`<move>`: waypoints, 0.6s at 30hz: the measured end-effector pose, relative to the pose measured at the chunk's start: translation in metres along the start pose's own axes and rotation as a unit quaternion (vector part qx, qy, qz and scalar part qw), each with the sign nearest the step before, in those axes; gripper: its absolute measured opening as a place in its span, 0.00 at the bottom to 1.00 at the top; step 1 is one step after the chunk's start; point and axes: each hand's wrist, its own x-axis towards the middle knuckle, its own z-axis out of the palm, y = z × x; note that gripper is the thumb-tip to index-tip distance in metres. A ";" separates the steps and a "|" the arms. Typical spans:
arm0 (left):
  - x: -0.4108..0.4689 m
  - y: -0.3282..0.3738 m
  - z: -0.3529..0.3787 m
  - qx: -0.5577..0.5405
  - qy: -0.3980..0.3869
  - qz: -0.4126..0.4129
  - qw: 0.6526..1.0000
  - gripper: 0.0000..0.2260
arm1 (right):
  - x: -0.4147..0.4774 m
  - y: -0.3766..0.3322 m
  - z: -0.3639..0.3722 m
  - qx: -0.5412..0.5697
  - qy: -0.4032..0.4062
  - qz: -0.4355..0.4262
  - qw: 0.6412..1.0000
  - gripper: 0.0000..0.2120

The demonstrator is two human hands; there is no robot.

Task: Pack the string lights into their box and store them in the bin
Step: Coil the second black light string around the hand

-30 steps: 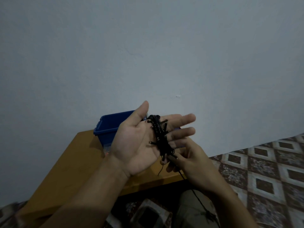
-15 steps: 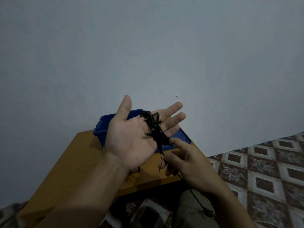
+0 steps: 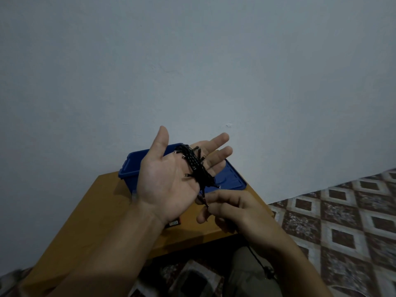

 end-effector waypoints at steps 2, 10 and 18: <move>-0.001 0.000 0.001 0.016 0.007 0.005 1.000 0.41 | 0.000 0.001 0.001 -0.023 0.011 -0.013 1.000 0.10; -0.003 -0.007 0.002 0.110 0.051 0.049 0.991 0.40 | 0.001 0.001 0.002 -0.123 0.051 0.007 0.991 0.10; -0.006 -0.020 -0.002 0.315 0.043 0.000 0.948 0.31 | -0.002 -0.005 -0.002 -0.129 0.078 -0.008 0.989 0.14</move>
